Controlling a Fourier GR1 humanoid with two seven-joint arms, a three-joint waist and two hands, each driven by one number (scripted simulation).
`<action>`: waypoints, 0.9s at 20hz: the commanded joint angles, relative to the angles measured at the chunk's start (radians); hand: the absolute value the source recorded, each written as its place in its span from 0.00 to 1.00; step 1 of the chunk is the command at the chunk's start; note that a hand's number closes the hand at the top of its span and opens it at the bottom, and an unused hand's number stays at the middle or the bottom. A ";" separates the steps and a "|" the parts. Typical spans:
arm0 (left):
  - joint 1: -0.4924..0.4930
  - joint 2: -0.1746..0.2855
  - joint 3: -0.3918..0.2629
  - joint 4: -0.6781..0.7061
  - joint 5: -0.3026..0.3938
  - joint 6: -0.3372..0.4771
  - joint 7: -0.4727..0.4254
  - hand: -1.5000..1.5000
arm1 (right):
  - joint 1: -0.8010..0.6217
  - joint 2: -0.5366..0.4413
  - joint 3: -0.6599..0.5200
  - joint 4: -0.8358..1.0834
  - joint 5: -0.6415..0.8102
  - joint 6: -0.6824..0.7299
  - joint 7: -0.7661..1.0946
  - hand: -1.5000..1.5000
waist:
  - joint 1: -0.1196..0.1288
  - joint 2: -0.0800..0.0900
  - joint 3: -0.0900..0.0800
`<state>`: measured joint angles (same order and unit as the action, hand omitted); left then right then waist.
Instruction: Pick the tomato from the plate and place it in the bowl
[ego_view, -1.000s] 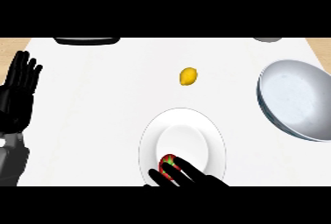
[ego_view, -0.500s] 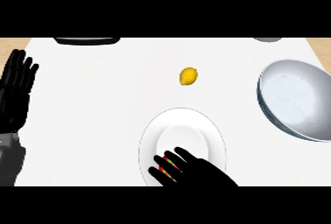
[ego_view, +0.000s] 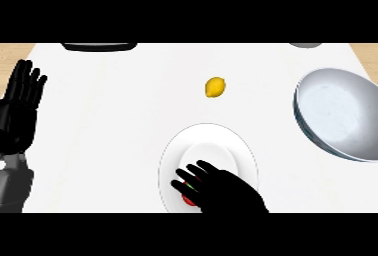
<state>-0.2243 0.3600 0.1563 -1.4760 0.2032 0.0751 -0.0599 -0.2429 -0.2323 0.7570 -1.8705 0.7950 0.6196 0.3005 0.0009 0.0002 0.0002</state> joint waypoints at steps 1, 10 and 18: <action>-0.019 -0.008 -0.005 -0.031 -0.020 0.009 0.059 0.50 | 0.013 -0.007 -0.003 0.086 0.051 -0.070 -0.135 0.00 | 0.001 0.000 0.000; -0.025 -0.004 0.059 0.059 -0.019 -0.049 0.002 0.50 | 0.007 0.105 -0.016 0.114 0.129 0.034 -0.086 0.00 | -0.001 -0.001 0.000; -0.035 -0.014 0.051 -0.041 -0.041 -0.034 0.084 0.50 | 0.004 0.172 0.002 0.300 0.241 -0.084 -0.167 0.00 | 0.000 0.000 0.000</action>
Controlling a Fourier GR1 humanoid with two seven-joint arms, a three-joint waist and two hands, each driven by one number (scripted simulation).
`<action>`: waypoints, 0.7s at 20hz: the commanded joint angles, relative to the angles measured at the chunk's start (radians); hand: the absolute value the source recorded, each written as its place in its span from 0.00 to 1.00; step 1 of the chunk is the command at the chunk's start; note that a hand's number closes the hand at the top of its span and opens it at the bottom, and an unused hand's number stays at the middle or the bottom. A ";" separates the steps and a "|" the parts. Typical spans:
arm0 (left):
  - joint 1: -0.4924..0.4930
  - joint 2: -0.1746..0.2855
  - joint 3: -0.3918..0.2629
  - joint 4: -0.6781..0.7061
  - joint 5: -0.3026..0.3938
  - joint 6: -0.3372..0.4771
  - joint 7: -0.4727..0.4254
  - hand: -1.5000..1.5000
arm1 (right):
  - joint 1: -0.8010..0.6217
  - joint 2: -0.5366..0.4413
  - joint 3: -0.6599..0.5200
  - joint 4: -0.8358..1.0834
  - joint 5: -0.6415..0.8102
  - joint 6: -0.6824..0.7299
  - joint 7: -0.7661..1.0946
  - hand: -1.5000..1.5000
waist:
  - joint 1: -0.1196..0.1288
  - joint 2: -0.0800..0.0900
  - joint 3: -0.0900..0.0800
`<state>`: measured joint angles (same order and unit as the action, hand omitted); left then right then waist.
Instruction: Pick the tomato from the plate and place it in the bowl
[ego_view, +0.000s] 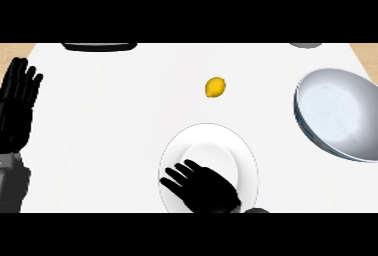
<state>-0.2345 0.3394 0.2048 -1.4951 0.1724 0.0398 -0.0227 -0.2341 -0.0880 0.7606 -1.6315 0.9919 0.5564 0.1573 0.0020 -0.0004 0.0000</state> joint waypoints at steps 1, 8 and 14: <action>-0.061 -0.007 0.011 0.081 -0.014 -0.009 -0.029 0.50 | -0.038 0.019 -0.058 0.092 0.026 -0.008 -0.052 0.00 | -0.003 0.001 0.000; 0.030 -0.021 0.017 -0.062 -0.011 -0.017 0.028 0.50 | -0.045 0.053 -0.119 0.208 0.079 -0.046 -0.085 0.00 | 0.001 0.000 0.000; -0.068 -0.004 0.048 0.111 -0.018 -0.043 -0.048 0.50 | -0.074 0.067 -0.110 0.239 0.111 -0.115 -0.172 1.00 | -0.004 0.002 0.000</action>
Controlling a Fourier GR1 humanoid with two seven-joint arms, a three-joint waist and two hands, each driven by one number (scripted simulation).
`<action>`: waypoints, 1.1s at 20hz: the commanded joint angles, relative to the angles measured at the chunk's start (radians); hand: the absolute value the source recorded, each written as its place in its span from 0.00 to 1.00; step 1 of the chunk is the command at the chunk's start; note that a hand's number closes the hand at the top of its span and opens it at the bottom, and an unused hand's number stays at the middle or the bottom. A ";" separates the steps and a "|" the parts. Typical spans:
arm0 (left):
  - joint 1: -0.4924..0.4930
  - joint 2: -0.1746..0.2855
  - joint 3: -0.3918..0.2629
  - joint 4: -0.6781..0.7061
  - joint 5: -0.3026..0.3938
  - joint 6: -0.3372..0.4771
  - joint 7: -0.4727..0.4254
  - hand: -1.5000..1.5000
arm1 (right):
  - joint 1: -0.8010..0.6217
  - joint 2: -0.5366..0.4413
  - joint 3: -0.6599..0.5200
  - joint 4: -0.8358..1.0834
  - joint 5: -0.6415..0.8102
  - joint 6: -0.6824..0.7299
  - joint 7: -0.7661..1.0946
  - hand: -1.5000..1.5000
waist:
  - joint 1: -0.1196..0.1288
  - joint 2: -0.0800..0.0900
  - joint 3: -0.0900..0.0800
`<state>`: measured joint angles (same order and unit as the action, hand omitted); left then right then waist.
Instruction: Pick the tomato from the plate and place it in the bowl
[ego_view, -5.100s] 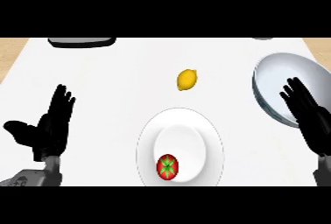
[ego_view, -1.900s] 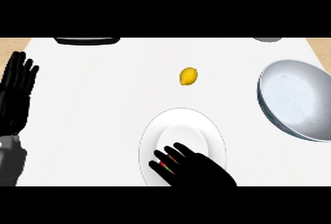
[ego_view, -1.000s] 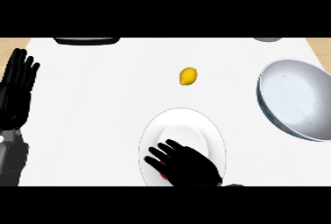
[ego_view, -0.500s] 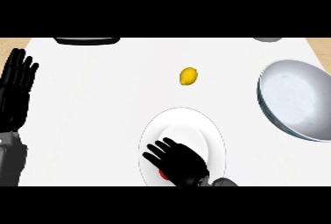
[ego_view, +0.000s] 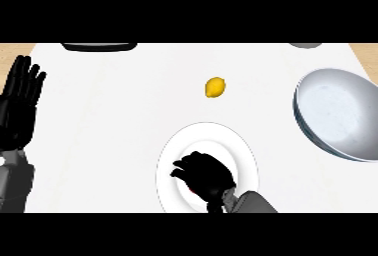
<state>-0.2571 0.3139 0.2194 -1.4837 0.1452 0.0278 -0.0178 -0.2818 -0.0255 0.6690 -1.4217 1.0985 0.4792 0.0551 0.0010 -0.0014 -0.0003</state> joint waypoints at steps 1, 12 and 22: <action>-0.036 0.002 0.000 0.058 -0.018 0.002 0.005 0.50 | 0.034 -0.027 0.007 -0.027 0.021 -0.086 -0.084 1.00 | -0.004 0.002 0.000; 0.043 0.016 0.064 -0.019 -0.004 0.023 0.014 0.50 | 0.170 -0.416 -0.426 -0.014 -0.032 -0.179 -0.137 1.00 | -0.118 -0.003 0.004; 0.088 0.017 0.086 -0.037 0.010 0.017 0.003 0.50 | 0.234 -0.852 -0.987 0.290 -0.271 -0.241 -0.380 1.00 | -0.111 0.000 0.010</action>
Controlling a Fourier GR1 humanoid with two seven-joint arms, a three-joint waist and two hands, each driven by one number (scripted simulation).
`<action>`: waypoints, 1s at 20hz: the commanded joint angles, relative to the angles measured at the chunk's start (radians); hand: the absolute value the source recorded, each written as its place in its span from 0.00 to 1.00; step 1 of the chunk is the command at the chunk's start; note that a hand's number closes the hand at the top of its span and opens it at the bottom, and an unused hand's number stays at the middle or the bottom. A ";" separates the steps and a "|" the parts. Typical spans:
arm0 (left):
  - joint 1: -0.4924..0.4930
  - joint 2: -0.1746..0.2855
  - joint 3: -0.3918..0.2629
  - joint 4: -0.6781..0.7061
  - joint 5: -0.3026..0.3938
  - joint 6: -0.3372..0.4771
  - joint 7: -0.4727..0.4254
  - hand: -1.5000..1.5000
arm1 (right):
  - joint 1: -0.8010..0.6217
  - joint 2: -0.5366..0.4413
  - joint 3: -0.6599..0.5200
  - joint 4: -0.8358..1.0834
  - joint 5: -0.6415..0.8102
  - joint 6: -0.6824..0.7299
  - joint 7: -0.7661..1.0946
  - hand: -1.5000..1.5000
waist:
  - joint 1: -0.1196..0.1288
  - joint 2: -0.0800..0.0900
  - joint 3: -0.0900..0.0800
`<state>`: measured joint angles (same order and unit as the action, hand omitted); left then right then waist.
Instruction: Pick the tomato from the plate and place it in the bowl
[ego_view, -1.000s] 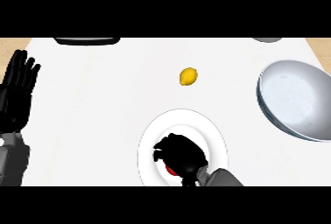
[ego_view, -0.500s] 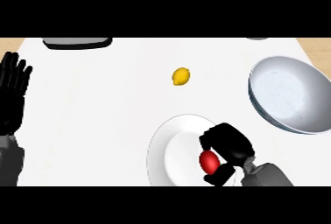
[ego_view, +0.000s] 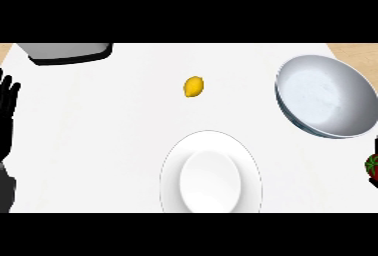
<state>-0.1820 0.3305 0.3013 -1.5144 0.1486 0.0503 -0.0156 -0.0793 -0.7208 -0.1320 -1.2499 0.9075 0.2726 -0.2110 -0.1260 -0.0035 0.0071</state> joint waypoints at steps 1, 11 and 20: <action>0.011 -0.007 -0.005 -0.005 0.001 -0.004 -0.006 0.50 | 0.008 -0.196 -0.236 0.155 -0.101 -0.040 -0.137 1.00 | 0.025 0.005 0.003; -0.008 -0.024 -0.046 -0.009 0.016 -0.048 -0.012 0.50 | 0.007 -0.479 -0.533 0.560 -0.313 -0.002 -0.658 1.00 | 0.107 0.006 0.000; -0.075 -0.045 -0.096 0.020 -0.042 -0.013 -0.008 0.50 | -0.128 -0.625 -0.583 0.676 -0.485 0.296 -0.761 1.00 | 0.135 0.008 -0.006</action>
<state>-0.2309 0.2972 0.2301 -1.5081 0.1322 0.0238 -0.0244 -0.1409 -1.2917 -0.7039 -0.6105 0.4924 0.3559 -0.8750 -0.0067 0.0021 0.0035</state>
